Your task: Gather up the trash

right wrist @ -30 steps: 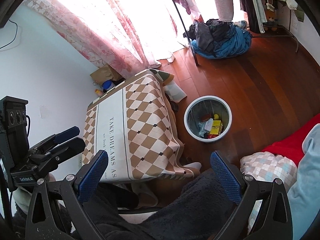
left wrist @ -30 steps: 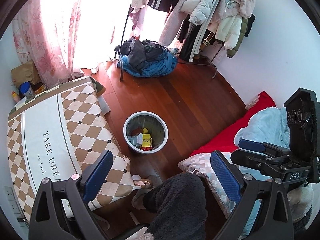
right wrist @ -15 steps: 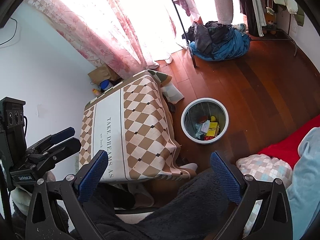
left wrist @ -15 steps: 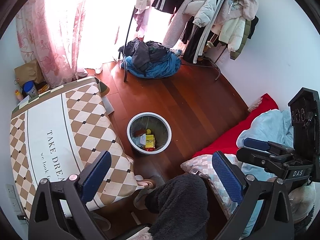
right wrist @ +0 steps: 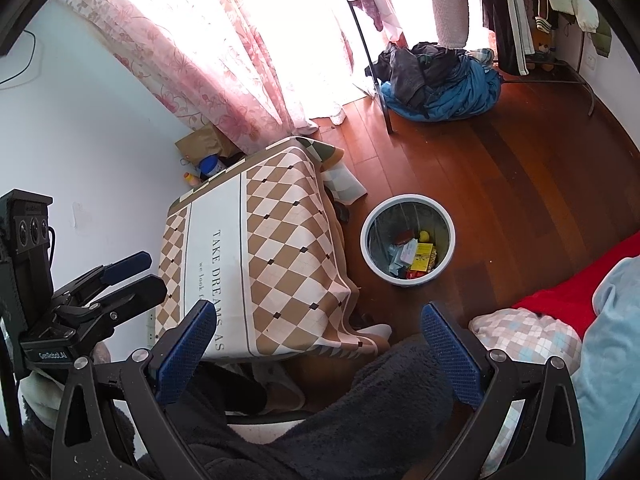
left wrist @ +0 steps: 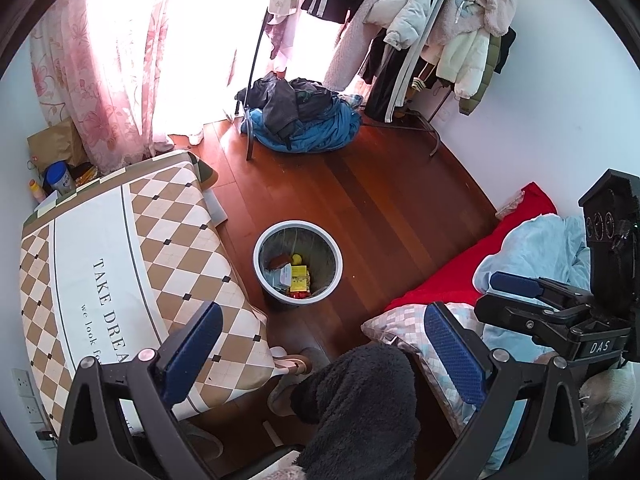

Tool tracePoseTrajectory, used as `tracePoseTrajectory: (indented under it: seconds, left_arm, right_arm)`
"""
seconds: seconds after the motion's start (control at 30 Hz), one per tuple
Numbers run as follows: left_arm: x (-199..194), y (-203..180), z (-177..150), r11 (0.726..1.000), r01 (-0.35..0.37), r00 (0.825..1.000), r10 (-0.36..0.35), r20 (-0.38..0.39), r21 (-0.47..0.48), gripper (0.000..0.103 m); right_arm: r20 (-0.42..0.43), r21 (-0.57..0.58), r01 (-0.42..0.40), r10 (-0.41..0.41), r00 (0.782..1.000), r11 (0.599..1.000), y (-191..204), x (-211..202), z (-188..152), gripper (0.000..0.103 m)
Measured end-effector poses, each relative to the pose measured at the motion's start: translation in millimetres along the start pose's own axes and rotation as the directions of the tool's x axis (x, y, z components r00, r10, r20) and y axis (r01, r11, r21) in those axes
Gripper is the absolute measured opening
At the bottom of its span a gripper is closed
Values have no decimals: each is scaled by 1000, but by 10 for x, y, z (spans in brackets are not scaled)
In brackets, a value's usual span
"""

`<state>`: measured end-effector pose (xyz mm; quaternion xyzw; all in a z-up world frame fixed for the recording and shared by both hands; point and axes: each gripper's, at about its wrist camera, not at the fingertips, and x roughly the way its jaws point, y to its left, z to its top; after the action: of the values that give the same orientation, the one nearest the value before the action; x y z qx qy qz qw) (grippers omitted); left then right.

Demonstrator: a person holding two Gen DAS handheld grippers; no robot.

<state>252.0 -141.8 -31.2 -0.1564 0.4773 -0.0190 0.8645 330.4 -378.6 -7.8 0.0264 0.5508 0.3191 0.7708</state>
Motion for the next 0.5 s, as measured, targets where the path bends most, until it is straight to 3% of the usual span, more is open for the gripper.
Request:
tracePoseTrajectory:
  seconds: [0.5]
  left_arm:
    - [28,20,-55,1000,10,1000,-10,-8,5,103]
  right_arm:
    - [-4,-6,4,-4,1000,1000,-60,-31,-3,103]
